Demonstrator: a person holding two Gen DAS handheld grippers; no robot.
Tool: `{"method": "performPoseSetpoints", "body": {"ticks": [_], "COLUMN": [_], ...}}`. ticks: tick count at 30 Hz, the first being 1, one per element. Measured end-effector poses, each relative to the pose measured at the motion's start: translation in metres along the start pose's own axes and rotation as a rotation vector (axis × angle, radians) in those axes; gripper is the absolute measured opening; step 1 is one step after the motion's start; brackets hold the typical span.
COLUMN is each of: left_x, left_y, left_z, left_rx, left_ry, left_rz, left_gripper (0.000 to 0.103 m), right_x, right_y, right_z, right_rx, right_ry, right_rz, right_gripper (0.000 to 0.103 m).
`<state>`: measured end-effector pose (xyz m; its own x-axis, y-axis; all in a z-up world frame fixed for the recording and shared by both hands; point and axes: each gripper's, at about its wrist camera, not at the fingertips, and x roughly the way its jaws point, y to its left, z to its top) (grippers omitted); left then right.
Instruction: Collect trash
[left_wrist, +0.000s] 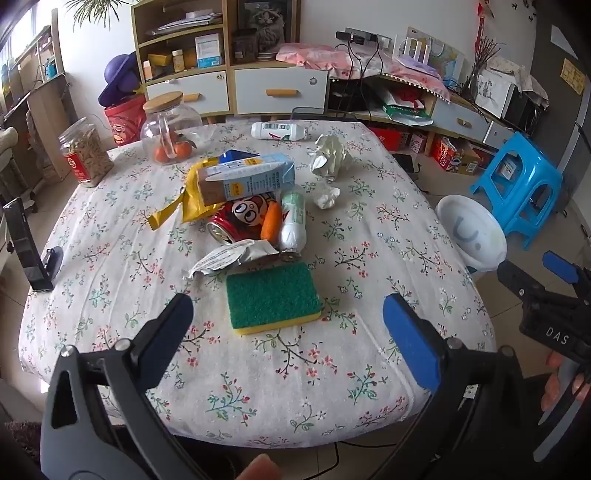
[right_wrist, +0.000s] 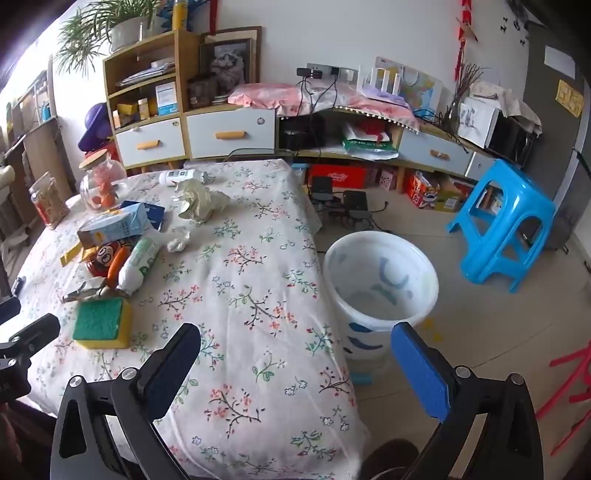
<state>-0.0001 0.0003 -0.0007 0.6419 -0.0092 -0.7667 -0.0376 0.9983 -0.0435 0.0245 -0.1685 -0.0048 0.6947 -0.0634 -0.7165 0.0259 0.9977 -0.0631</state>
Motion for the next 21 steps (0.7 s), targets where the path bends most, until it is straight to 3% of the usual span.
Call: {"method": "performPoseSetpoints", "body": {"ticks": [21], "left_x": [0.003], "left_y": [0.005], "left_z": [-0.004], "left_rx": [-0.006], "left_ry": [0.01], "left_rz": [0.009], "left_gripper": [0.102], "right_x": [0.002], "right_y": [0.009], "right_z": [-0.002], "right_rx": [-0.017], "right_ry": [0.014], "right_rz": [-0.017], "right_gripper": [0.103]}}
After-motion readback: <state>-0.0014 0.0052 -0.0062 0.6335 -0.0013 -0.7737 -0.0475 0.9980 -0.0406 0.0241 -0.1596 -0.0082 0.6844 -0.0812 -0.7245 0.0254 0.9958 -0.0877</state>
